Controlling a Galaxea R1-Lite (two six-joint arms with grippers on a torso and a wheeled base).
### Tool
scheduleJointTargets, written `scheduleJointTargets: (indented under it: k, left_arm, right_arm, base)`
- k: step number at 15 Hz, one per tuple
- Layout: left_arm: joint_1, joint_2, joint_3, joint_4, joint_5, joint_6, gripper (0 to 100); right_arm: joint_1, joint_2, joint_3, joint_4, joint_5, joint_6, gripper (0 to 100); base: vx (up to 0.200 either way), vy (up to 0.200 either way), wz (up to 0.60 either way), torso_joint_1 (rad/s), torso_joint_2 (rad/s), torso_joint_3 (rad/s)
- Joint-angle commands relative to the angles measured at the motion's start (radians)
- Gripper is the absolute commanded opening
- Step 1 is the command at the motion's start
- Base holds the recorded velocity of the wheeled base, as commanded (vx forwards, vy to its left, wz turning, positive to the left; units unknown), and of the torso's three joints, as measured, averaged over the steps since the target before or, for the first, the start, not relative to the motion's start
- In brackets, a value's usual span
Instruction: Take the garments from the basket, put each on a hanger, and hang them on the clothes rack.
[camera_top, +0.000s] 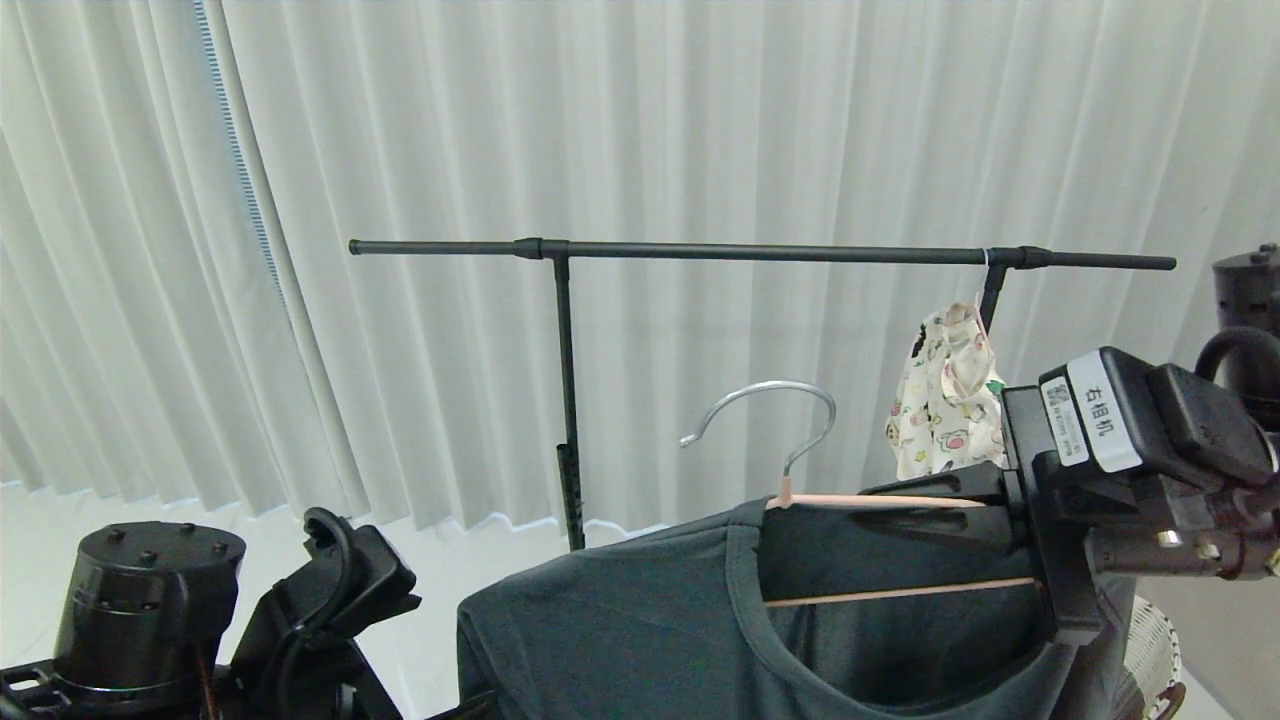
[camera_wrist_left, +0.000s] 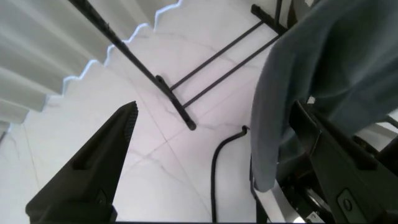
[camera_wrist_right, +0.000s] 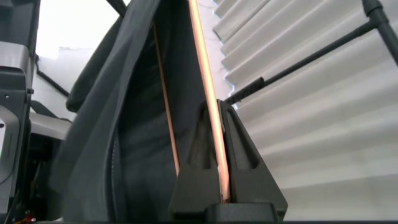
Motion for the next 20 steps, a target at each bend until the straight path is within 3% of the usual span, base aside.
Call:
scheduleJointTargets:
  k: [1, 2, 3, 7, 14, 16, 20]
  left_arm:
    - [0.003, 0.013, -0.002, -0.002, -0.002, 0.0, 100]
    - [0.0, 0.012, -0.002, -0.002, -0.007, 0.0, 100]
    - [-0.002, 0.009, 0.0, 0.0, -0.024, 0.0, 0]
    - [0.009, 0.012, 0.0, 0.0, -0.042, 0.0, 0]
    - [0.161, -0.123, -0.046, -0.011, -0.042, -0.014, 0]
    - [0.156, -0.201, -0.051, -0.011, -0.044, -0.06, 0]
    - [0.118, -0.318, 0.009, -0.009, -0.05, -0.057, 0]
  right_arm:
    - [0.008, -0.009, -0.002, 0.0, 0.0, -0.001, 0]
    - [0.015, -0.01, 0.0, 0.0, 0.0, -0.001, 0]
    - [0.024, -0.013, 0.0, 0.0, 0.0, -0.001, 0]
    - [0.025, -0.02, 0.001, 0.0, -0.005, 0.009, 0]
    - [-0.064, -0.023, 0.057, 0.006, -0.012, 0.035, 0]
    - [-0.104, -0.021, 0.093, 0.006, -0.02, 0.035, 0]
    - [-0.163, -0.015, 0.098, -0.003, -0.038, 0.11, 0]
  base:
    - [0.0, 0.0, 0.0, 0.0, 0.0, 0.0]
    - [0.0, 0.0, 0.0, 0.0, 0.0, 0.0]
    - [0.0, 0.0, 0.0, 0.0, 0.0, 0.0]
    - [0.0, 0.0, 0.0, 0.0, 0.0, 0.0]
    - [0.0, 0.0, 0.0, 0.0, 0.0, 0.0]
    - [0.0, 0.0, 0.0, 0.0, 0.0, 0.0]
    - [0.0, 0.0, 0.0, 0.0, 0.0, 0.0]
